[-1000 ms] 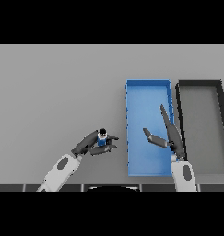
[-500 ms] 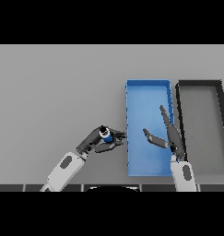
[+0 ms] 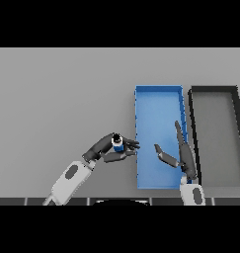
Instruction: Pick up the blue pipe and place it into the blue bin.
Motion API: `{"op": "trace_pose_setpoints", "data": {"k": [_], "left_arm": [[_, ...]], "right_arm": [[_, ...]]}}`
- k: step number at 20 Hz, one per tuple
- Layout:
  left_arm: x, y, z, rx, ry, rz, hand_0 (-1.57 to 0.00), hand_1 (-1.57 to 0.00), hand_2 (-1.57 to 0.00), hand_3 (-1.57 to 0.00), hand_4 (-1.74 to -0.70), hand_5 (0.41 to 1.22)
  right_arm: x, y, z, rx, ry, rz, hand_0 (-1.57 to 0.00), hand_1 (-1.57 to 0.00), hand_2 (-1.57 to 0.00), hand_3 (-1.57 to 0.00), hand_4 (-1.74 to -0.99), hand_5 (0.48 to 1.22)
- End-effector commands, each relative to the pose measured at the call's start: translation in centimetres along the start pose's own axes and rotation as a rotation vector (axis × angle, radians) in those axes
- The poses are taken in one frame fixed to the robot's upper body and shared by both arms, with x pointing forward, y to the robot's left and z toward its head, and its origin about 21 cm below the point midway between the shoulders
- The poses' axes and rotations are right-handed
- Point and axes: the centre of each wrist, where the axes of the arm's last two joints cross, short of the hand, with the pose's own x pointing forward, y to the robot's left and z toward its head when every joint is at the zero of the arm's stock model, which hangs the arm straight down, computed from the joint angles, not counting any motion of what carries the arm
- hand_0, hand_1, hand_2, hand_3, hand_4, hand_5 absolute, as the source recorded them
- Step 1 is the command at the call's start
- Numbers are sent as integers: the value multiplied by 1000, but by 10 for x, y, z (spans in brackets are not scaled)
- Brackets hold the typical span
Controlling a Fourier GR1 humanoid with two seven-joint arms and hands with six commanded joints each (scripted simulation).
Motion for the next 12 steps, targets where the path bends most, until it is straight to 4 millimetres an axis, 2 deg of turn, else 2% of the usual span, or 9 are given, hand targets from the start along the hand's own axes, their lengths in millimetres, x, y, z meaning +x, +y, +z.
{"op": "trace_pose_setpoints", "data": {"k": [1,3,5,8,11,12], "left_arm": [[-1,2,5,6,-3,-2,-1569,-1570,-1570,-1570,-1473,1220],[-1,1,2,8,1,0,-1570,-1570,-1570,-1570,-1474,1220],[-3,-3,2,2,12,-2,-1570,-1570,-1570,-1570,-1474,1220],[-4,-2,2,2,0,-10,-1571,-1571,-1571,-1571,-1475,1221],[-3,-1,3,-5,0,-24,-1571,-1571,-1571,-1571,-1475,1221],[-1,-2,-1,-1,6,-19,-1571,-1571,-1571,-1571,-1475,1221]], "right_arm": [[3,7,14,-60,16,7,1,1,1,1,-1121,578],[10,26,44,-189,58,20,1,1,1,1,-1133,578],[21,34,56,-264,89,23,1,1,1,1,-1185,578],[27,30,62,-294,51,-3,1,-19,-18,1,-1178,569],[51,18,59,-242,-140,-85,1,-14,-25,1,-1175,592],[55,14,59,-205,-143,-91,1,-11,-20,1,-1169,597]]}}
